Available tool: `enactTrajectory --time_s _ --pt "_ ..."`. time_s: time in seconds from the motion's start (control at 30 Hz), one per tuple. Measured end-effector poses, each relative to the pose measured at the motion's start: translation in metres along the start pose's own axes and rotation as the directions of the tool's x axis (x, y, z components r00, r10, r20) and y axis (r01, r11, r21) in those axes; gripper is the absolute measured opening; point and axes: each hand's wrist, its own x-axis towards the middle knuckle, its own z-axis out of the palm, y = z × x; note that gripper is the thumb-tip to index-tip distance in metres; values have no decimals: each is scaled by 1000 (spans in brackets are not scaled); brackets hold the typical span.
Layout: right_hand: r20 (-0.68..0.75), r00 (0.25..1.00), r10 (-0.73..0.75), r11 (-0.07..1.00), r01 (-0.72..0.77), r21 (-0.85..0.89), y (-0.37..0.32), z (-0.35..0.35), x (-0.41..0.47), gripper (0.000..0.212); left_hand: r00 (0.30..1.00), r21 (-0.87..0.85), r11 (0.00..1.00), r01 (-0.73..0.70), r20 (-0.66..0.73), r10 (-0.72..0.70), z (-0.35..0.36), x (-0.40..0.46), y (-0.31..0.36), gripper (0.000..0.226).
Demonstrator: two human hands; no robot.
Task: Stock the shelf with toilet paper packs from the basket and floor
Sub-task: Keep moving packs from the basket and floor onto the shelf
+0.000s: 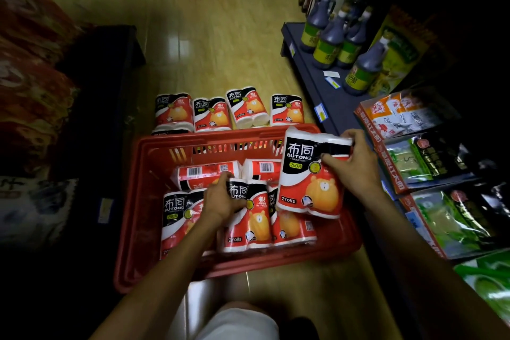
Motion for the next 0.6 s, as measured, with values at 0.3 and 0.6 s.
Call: enactTrajectory --time_s 0.3,0.6 --pt "-83 996 -32 999 35 39 -21 -26 -2 51 993 105 987 -121 1 121 -45 -11 19 66" --pt "-80 996 -35 999 37 30 -18 -35 -10 50 955 -19 960 -280 -107 276 -79 -23 24 58"
